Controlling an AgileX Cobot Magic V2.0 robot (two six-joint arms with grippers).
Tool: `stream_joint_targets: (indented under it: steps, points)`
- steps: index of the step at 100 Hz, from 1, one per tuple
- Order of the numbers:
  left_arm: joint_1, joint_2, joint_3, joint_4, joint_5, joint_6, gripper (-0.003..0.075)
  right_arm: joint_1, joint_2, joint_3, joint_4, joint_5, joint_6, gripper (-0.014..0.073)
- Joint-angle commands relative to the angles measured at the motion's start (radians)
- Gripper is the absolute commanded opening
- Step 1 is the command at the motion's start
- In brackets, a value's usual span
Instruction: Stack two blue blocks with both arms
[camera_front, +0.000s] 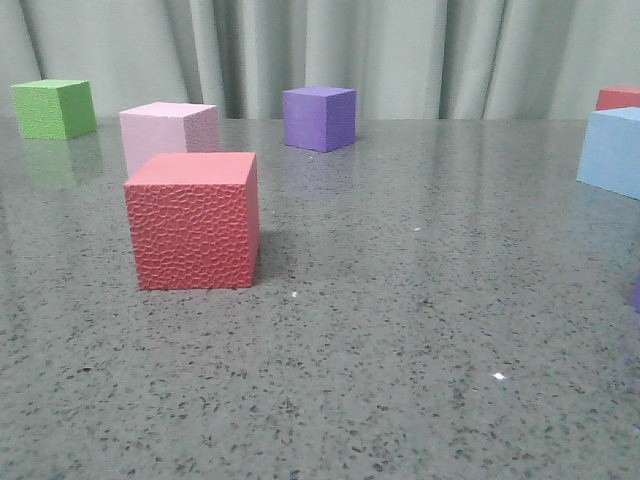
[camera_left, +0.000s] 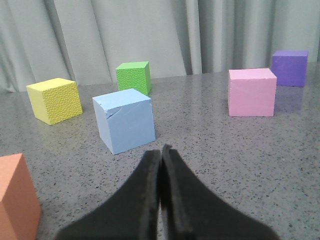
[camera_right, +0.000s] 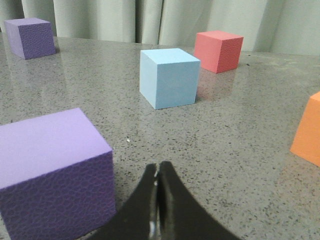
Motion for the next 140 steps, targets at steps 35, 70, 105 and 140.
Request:
stream_joint_targets:
  steps: [35, 70, 105, 140]
  points:
    - [0.004, -0.033, 0.041, -0.008, -0.074, -0.011, -0.0019, 0.001, -0.026, -0.018, -0.013, -0.084, -0.009, -0.0068]
    - [0.004, -0.033, 0.041, -0.008, -0.074, -0.011, -0.0019, 0.001, -0.026, -0.018, -0.013, -0.085, -0.009, -0.0068]
    - [0.004, -0.031, 0.013, -0.008, -0.075, -0.011, -0.0019, 0.001, -0.026, -0.019, -0.013, -0.147, -0.009, -0.0068]
    - [0.004, 0.028, -0.231, -0.059, 0.173, -0.011, -0.0019, 0.001, 0.042, -0.188, 0.119, -0.049, -0.008, -0.0068]
